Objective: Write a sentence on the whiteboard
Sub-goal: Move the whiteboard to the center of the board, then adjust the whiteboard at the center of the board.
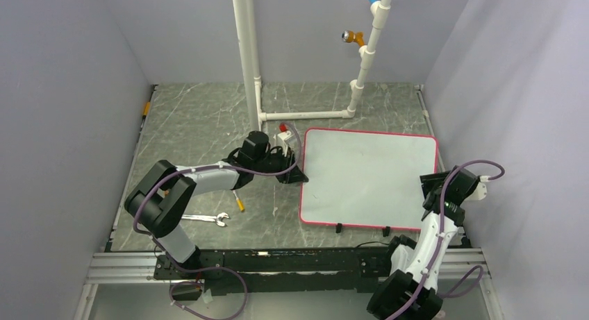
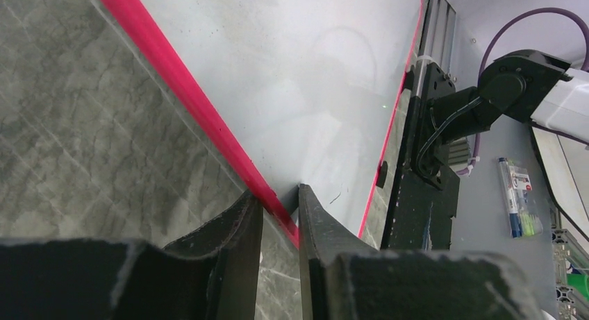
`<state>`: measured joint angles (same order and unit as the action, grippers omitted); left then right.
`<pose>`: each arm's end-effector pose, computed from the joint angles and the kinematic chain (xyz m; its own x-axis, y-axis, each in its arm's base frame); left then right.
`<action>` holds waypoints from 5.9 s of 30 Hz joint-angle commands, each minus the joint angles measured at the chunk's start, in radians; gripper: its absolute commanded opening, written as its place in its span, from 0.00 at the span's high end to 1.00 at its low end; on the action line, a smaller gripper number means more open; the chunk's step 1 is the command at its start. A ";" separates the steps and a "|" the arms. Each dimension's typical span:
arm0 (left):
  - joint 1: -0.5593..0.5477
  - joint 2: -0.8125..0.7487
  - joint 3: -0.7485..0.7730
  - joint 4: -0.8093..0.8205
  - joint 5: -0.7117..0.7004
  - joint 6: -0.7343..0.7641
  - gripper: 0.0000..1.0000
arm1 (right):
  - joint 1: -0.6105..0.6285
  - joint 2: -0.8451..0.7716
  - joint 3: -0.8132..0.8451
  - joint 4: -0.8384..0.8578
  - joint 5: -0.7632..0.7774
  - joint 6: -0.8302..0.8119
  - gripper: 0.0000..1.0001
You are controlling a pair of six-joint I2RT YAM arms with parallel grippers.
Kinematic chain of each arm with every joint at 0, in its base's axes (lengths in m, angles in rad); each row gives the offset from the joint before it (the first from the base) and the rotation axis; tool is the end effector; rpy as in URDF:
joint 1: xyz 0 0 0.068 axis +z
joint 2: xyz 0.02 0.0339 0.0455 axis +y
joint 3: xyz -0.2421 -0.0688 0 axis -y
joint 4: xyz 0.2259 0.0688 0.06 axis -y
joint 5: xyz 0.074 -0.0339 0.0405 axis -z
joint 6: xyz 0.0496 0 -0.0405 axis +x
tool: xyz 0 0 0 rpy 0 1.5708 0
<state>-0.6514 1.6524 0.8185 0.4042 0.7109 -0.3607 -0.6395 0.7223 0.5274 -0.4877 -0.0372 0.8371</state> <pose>0.2487 -0.2303 0.1813 -0.6386 0.1506 -0.7547 0.7543 0.3165 -0.5752 0.1355 -0.0985 0.2107 0.0868 0.8604 -0.5022 0.7598 0.2689 0.5920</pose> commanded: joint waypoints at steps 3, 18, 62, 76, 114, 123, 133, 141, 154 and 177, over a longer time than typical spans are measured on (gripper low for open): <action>0.060 -0.083 -0.083 0.016 -0.025 0.055 1.00 | -0.001 -0.049 -0.040 0.047 -0.176 -0.046 0.52; 0.119 -0.272 -0.189 -0.104 -0.145 0.088 1.00 | 0.009 -0.026 0.179 0.037 -0.118 -0.197 0.33; 0.095 -0.563 -0.179 -0.390 -0.363 0.081 1.00 | 0.548 0.531 -0.300 0.783 -0.358 0.049 0.51; 0.067 -1.026 -0.336 -0.600 -0.664 -0.015 1.00 | 1.074 0.881 -0.160 1.089 -0.212 0.265 0.51; -0.147 -0.821 -0.421 -0.299 -0.782 -0.005 1.00 | 1.101 0.230 0.184 0.165 0.279 -0.118 0.21; -0.152 -0.880 -0.485 -0.312 -0.810 -0.004 1.00 | 1.101 0.205 0.192 0.166 0.270 -0.136 0.21; -0.167 -0.888 -0.445 -0.357 -0.831 0.014 0.87 | 1.100 0.212 0.197 0.168 0.272 -0.142 0.20; -0.175 -0.903 -0.414 -0.398 -0.865 0.016 0.72 | 1.101 0.201 0.200 0.154 0.281 -0.150 0.20; -0.177 -0.978 -0.393 -0.497 -0.911 0.017 0.53 | 1.101 0.200 0.204 0.150 0.287 -0.158 0.18; -0.177 -0.886 -0.275 -1.135 -1.247 -0.533 0.36 | 1.103 0.150 0.322 0.063 0.277 -0.214 0.12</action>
<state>-0.8253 0.7048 0.5674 -0.6773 -0.5148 -0.7528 0.4641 0.8913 0.8017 -0.4156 0.2520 0.6464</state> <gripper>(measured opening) 0.666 0.871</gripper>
